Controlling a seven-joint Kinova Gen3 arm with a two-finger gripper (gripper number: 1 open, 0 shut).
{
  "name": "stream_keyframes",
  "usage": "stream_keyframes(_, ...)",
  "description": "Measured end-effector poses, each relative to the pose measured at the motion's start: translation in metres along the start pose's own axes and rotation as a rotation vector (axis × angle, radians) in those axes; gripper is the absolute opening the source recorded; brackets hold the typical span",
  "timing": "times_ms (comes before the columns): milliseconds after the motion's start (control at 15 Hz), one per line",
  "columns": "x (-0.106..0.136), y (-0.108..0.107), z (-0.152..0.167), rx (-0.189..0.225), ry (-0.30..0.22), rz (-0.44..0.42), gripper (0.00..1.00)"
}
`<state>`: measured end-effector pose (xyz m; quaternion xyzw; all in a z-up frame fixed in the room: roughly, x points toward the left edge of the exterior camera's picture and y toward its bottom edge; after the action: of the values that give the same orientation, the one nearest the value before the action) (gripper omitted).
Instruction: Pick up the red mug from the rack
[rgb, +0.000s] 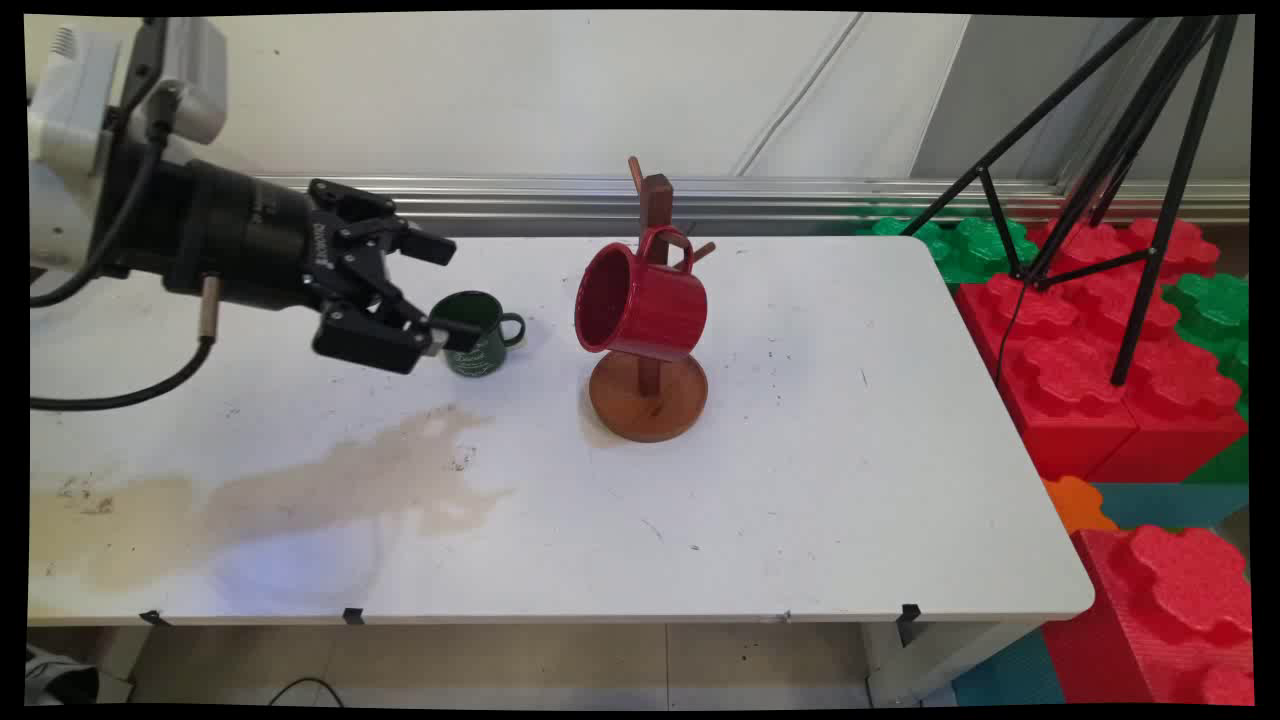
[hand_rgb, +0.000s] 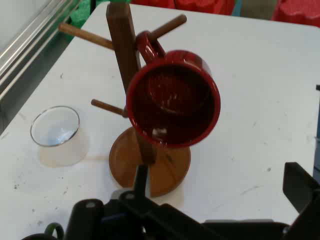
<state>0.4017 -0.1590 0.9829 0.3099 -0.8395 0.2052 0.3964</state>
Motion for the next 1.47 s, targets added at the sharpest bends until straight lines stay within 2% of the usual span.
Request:
stream_keyframes(600, 0.022, 0.011, 0.055, 0.001, 0.008, -0.125, 1.00)
stream_keyframes(1467, 0.028, 0.022, 0.128, -0.029, 0.048, -0.288, 1.00)
